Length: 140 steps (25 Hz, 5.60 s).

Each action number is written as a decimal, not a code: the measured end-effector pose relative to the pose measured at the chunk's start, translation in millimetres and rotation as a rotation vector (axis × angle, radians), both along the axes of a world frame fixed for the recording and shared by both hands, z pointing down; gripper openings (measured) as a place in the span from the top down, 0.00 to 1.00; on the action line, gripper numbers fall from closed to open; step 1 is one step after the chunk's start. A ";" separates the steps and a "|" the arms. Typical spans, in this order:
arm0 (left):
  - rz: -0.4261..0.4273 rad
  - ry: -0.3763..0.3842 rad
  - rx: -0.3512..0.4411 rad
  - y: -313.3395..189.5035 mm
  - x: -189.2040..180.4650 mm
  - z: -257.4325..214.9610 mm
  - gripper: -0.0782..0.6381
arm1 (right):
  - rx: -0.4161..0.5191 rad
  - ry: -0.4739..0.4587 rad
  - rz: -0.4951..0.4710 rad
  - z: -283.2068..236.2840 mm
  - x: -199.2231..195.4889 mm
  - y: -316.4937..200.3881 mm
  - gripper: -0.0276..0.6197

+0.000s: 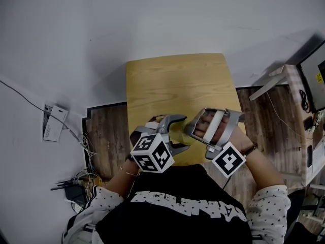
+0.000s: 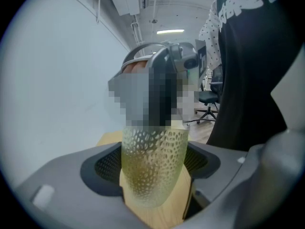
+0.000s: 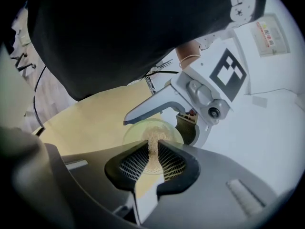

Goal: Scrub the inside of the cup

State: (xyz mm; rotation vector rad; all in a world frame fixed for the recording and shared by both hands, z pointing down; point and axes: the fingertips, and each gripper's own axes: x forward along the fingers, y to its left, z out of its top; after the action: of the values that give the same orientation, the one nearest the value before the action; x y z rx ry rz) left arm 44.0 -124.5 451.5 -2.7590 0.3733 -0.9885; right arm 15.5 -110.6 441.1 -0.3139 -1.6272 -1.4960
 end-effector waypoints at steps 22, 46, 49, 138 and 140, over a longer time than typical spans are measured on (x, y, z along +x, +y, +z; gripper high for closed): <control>-0.011 -0.129 0.203 -10.2 -6.7 -2.3 0.36 | -0.625 -0.286 0.433 -4.9 -15.2 6.2 0.85; -0.009 -0.149 0.308 -9.0 -3.6 -2.2 0.36 | -1.670 -0.846 1.087 -18.5 -10.8 -13.2 0.85; -0.006 -0.143 0.319 -9.8 -1.2 -1.7 0.36 | -1.787 -0.909 1.118 -19.8 -6.4 -16.3 0.85; -0.281 0.237 -0.183 -84.3 0.7 150.1 0.36 | -1.392 -1.342 1.516 4.2 92.2 -30.9 0.84; -0.290 0.245 -0.194 -83.7 -2.3 151.1 0.36 | -1.391 -1.343 1.514 4.1 91.4 -30.1 0.84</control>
State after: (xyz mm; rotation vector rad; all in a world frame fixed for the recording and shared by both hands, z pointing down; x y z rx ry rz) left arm 41.7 -208.2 602.6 -3.0746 0.7727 -0.7791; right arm 107.0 -140.7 445.2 1.2275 -2.4962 0.9999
